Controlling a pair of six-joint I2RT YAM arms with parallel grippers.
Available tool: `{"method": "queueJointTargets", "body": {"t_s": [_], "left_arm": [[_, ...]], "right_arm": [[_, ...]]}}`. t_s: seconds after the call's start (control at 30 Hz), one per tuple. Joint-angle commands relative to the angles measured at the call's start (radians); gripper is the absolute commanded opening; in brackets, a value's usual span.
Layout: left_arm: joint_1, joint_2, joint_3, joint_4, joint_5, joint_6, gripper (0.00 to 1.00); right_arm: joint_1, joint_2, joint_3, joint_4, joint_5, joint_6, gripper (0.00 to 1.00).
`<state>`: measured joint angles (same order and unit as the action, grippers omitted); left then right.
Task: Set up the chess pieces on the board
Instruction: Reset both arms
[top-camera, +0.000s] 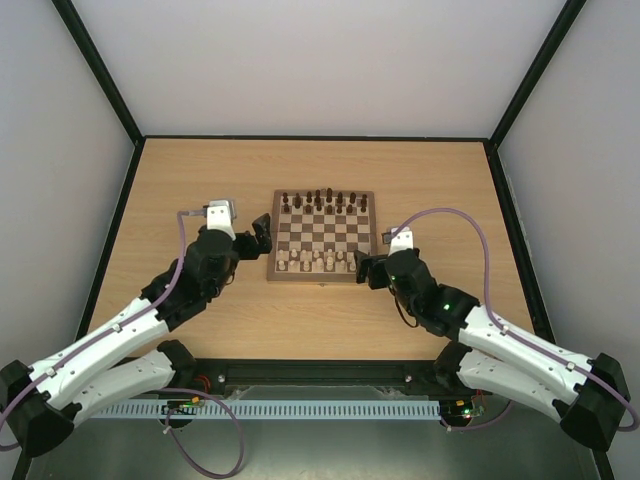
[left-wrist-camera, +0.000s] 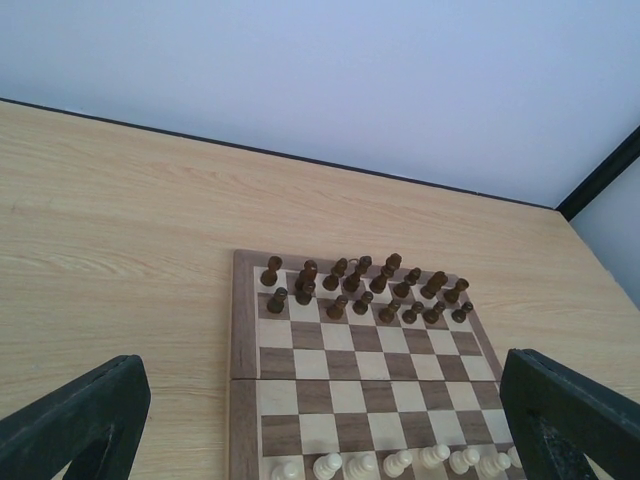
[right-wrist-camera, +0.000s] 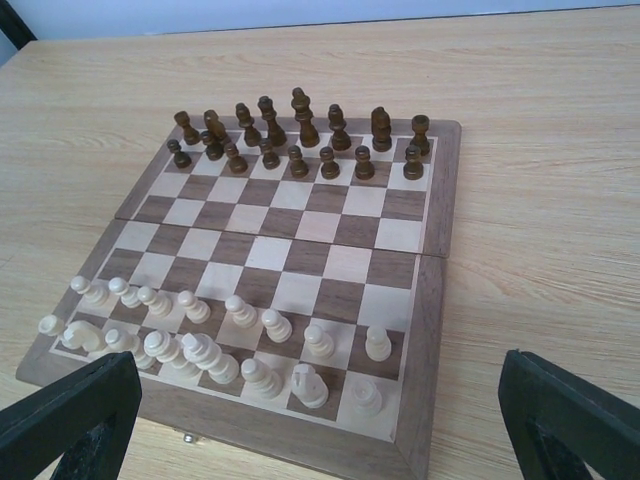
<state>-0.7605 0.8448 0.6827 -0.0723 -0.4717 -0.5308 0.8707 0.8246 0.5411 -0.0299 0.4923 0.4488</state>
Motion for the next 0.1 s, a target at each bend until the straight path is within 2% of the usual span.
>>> {"method": "queueJointTargets", "body": {"t_s": [0.0,0.07], "left_arm": [[0.006,0.0,-0.006,0.026,-0.002,0.0,0.99],[0.006,-0.001,-0.005,0.025,-0.004,0.0,0.99]], "right_arm": [[-0.001,0.01,-0.005,0.013,0.039,-0.003,0.99],[-0.001,0.016,-0.005,0.015,0.037,-0.002,0.99]]}}
